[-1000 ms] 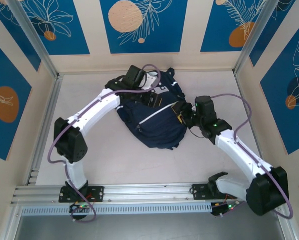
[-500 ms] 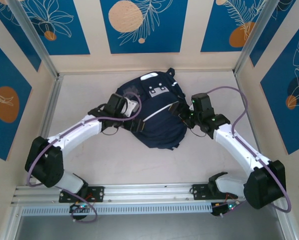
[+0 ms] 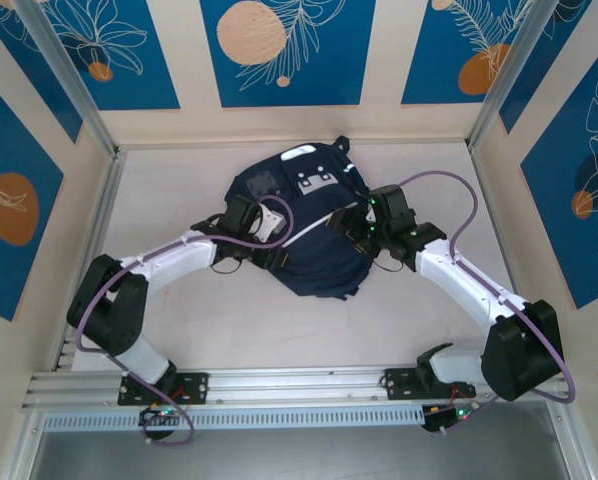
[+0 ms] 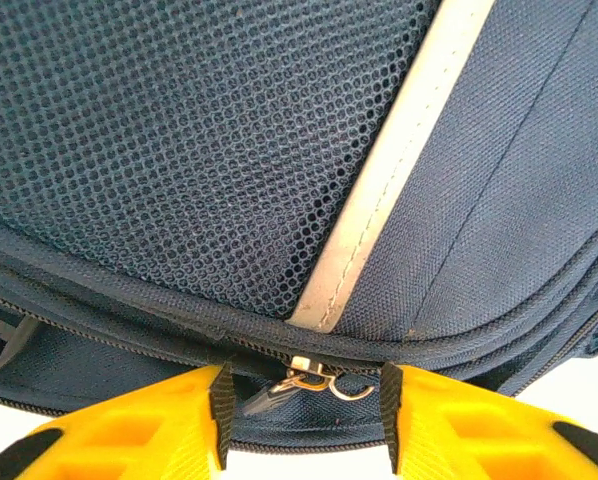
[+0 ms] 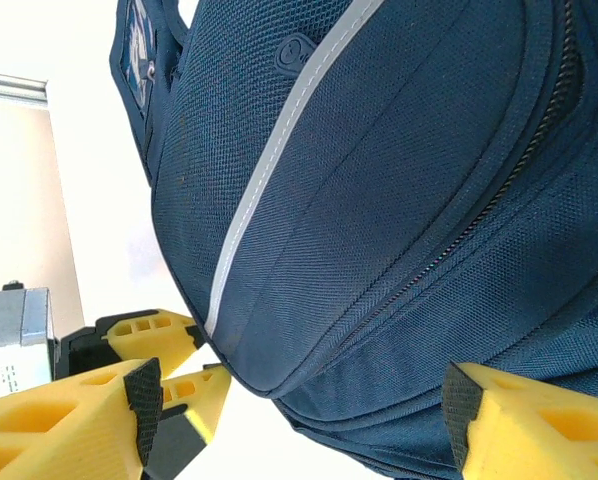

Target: Pack the student bag

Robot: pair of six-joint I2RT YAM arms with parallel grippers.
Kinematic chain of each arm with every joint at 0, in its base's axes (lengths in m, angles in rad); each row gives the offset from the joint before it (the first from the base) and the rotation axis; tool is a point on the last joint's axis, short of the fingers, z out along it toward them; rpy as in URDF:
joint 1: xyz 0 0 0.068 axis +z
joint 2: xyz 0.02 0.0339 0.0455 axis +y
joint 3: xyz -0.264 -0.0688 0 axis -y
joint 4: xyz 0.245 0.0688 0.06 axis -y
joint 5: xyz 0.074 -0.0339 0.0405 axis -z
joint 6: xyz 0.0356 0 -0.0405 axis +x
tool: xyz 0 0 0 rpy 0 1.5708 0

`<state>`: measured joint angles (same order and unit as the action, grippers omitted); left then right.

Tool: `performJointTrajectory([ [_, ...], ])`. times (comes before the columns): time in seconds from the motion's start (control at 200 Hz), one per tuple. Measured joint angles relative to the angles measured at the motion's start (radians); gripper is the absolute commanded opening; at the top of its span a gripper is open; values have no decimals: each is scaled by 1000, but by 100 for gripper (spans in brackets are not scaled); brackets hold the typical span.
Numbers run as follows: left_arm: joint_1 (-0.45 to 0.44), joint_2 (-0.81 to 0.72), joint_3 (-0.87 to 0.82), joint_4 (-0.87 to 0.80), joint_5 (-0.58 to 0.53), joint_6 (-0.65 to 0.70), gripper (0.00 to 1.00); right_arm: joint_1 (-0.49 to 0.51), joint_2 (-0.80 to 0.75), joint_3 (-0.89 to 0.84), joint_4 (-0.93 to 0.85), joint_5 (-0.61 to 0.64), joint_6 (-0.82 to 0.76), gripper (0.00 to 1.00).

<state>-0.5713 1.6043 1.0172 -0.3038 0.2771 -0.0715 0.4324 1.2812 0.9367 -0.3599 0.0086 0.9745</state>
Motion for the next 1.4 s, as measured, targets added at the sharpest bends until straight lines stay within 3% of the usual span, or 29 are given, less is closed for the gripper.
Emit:
performJointTrajectory([
  [0.3,0,11,5,-7,38,45,31,1,0,0,-1,0,1,75],
  [0.425,0,11,5,-29,37,73,45,1,0,0,-2,0,1,75],
  [0.565,1,12,5,-43,34,83,47,7,1,0,-2,3,2,75],
  [0.685,4,26,12,-41,38,82,41,12,11,0,-2,3,2,75],
  [1.1,6,54,44,-48,45,89,7,33,49,17,-31,10,6,71],
  [1.29,6,15,41,-56,45,80,0,56,129,43,-30,-8,17,57],
  [1.4,6,-26,26,-55,48,67,0,74,180,77,-18,-18,25,43],
])
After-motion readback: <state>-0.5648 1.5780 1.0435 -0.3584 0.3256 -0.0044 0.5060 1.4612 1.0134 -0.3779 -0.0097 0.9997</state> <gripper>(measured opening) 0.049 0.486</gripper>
